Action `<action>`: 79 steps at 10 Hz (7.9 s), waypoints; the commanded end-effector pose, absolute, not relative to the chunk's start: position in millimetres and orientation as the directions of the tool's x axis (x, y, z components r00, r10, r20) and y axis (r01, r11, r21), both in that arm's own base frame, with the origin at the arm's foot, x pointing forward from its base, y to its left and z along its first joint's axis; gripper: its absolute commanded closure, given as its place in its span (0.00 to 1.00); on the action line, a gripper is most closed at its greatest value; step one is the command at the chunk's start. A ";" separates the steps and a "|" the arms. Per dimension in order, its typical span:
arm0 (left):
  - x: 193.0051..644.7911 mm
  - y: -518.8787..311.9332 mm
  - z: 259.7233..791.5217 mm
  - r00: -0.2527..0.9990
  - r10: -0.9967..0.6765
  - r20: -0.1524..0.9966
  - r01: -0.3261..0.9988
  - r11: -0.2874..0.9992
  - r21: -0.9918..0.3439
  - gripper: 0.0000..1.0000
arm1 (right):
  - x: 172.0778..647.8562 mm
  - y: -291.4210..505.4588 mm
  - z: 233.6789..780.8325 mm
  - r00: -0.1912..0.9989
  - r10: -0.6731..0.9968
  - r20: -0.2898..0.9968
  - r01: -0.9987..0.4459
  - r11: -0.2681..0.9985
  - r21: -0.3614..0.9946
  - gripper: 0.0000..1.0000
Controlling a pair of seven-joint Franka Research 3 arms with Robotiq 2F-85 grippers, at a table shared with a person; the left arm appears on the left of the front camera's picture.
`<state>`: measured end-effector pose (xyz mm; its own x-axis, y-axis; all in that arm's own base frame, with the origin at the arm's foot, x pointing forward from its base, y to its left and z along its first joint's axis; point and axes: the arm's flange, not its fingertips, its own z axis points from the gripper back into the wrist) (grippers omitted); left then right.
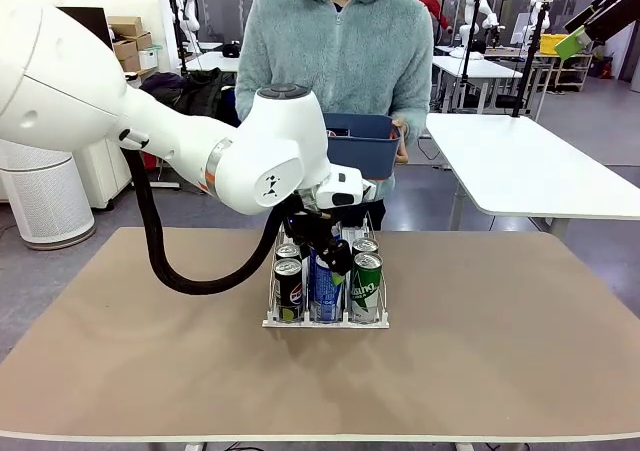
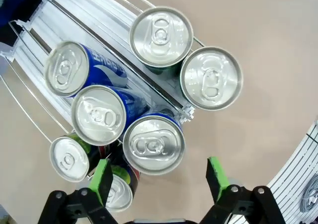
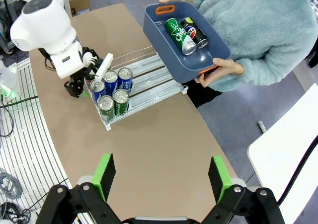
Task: Fill the beverage cans into the dispenser.
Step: Place the picked Ionic drink in the line of the Automatic Can Dispenser with the same cans, then pick up the Pepsi coke handed by the human.
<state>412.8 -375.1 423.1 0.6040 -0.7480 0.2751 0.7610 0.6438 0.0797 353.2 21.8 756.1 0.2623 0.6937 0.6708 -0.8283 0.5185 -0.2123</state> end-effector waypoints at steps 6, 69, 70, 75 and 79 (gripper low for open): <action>407.7 -375.5 433.1 0.599 -0.746 0.291 0.759 0.644 0.089 0.00 | 353.9 21.6 754.8 0.260 0.692 0.673 -0.825 0.521 -0.218 0.00; 312.2 -158.7 789.2 0.332 -0.796 0.506 0.794 0.525 0.305 0.00 | 353.9 21.6 754.8 0.260 0.692 0.673 -0.825 0.521 -0.218 0.00; 312.9 -158.4 791.0 0.330 -0.794 0.511 0.792 0.527 0.308 0.00 | 353.9 21.6 754.8 0.260 0.692 0.673 -0.825 0.521 -0.218 0.00; 339.0 -155.1 769.2 0.329 -0.768 0.550 0.790 0.543 0.286 0.00 | 353.9 21.6 754.8 0.260 0.692 0.673 -0.825 0.521 -0.218 0.00; 354.0 -147.6 749.4 0.316 -0.740 0.594 0.767 0.568 0.299 0.00 | 353.9 21.6 754.8 0.260 0.692 0.673 -0.825 0.521 -0.218 0.00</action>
